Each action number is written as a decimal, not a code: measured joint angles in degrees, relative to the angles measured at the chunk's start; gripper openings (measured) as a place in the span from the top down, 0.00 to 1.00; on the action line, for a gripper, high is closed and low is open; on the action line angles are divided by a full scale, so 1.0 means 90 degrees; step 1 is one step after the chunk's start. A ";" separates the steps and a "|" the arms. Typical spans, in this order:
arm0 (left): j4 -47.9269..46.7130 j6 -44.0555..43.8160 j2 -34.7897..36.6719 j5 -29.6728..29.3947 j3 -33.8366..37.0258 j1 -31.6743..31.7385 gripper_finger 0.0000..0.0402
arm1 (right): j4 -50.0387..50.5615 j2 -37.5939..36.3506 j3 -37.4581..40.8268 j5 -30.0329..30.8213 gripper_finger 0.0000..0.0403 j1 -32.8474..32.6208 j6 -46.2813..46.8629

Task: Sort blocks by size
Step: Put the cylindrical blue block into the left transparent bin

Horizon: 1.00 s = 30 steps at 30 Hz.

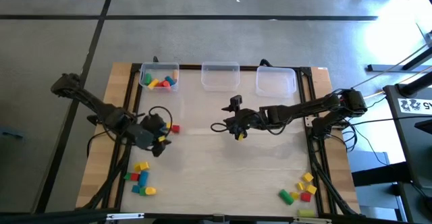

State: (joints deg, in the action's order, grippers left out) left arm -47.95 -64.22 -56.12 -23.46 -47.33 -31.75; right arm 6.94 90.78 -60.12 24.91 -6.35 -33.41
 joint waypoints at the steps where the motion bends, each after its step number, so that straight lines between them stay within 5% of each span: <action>1: -0.0009 -0.0281 -0.0027 0.0050 0.0000 -0.0099 0.48 | -0.0002 0.0000 0.0000 0.0000 0.38 0.0000 0.0000; 9: 0.0003 -0.2047 -0.0583 0.0858 0.0000 -0.0629 0.48 | -0.0002 0.0000 0.0000 0.0000 0.38 0.0000 0.0002; 30: -0.0003 -0.4058 -0.2211 0.1855 0.0000 -0.1524 0.48 | 0.0001 0.0000 -0.0005 -0.0005 0.38 -0.0007 0.0005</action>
State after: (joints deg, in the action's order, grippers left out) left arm -47.97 -100.74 -76.02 -6.77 -47.33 -45.47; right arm 6.95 90.78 -60.16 24.86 -6.42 -33.36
